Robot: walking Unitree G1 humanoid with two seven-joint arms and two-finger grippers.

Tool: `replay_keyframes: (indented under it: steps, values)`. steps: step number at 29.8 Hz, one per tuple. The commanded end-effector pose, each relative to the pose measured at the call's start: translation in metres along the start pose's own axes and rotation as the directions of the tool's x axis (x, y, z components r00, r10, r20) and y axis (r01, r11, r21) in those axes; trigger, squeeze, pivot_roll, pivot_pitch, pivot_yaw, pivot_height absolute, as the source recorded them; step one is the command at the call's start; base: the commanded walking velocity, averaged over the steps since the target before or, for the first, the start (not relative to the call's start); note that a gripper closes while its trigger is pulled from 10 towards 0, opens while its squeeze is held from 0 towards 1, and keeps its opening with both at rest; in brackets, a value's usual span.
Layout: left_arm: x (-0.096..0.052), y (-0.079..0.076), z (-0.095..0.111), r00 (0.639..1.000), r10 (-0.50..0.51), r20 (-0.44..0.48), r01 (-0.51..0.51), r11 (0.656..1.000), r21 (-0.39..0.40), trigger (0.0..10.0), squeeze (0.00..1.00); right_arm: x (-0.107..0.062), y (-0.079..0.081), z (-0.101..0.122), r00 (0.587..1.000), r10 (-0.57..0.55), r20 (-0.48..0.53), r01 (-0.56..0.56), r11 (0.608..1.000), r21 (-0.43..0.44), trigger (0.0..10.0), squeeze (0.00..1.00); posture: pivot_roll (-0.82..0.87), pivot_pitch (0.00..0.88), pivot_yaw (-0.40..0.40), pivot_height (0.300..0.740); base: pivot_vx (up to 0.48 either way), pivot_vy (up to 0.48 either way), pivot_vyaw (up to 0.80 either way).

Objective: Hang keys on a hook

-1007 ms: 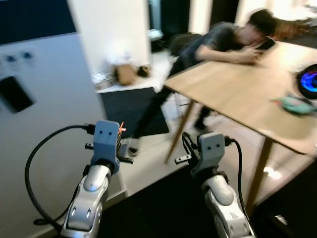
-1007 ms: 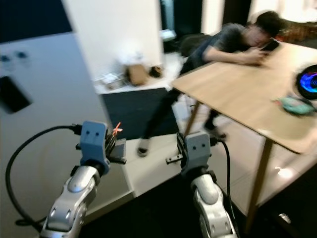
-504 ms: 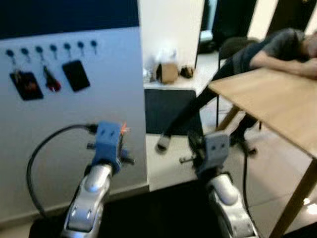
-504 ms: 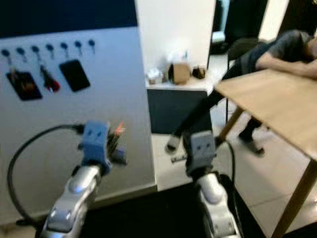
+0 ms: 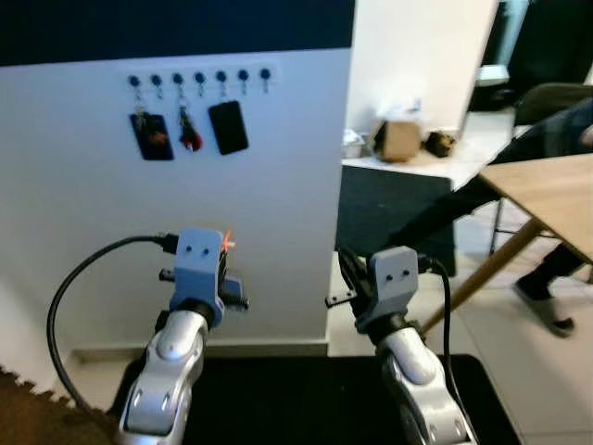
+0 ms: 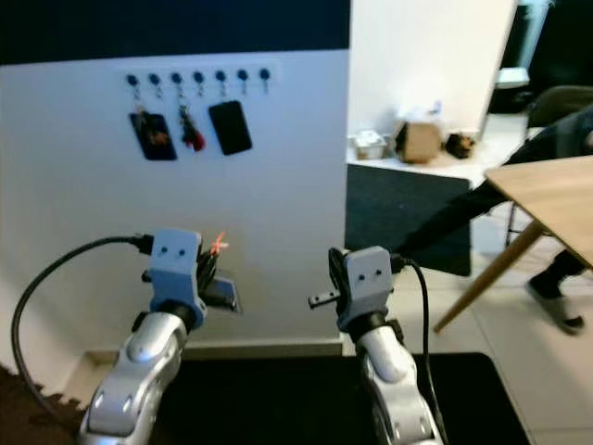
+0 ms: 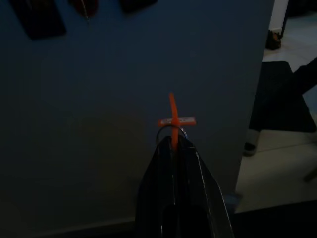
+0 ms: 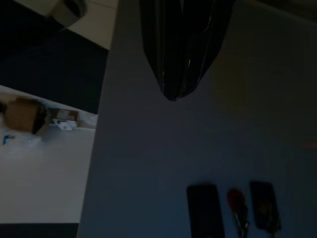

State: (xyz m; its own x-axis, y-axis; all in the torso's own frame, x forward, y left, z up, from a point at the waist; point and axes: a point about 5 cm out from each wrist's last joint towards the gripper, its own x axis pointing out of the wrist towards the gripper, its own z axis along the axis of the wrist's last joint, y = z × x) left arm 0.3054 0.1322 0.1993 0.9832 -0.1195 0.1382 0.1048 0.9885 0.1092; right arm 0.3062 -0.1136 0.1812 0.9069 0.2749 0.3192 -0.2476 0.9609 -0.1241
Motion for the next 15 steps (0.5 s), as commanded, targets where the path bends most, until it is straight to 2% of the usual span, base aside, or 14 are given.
replay_keyframes:
  steps: [1,8,15]
  values:
    - [-0.0027,0.0051,-0.0031,1.000,0.019,-0.014,-0.019,1.000,0.007,10.0,0.00,-0.0010,0.0037,-0.0033,1.000,0.007,-0.016,-0.007,1.000,0.008,10.0,0.00,0.07,0.122,0.039,0.740,0.000,0.000,0.80]
    - [-0.0025,0.0052,-0.0031,1.000,0.018,-0.014,-0.018,1.000,0.008,10.0,0.00,-0.0011,0.0039,-0.0033,1.000,0.004,-0.016,-0.004,1.000,0.006,10.0,0.00,0.07,0.123,0.041,0.740,0.000,0.000,0.77]
    - [-0.0022,0.0050,-0.0030,1.000,0.018,-0.013,-0.018,1.000,0.005,10.0,0.00,-0.0011,0.0037,-0.0030,1.000,-0.001,-0.014,0.001,1.000,0.005,10.0,0.00,0.07,0.125,0.043,0.740,0.000,0.000,0.00]
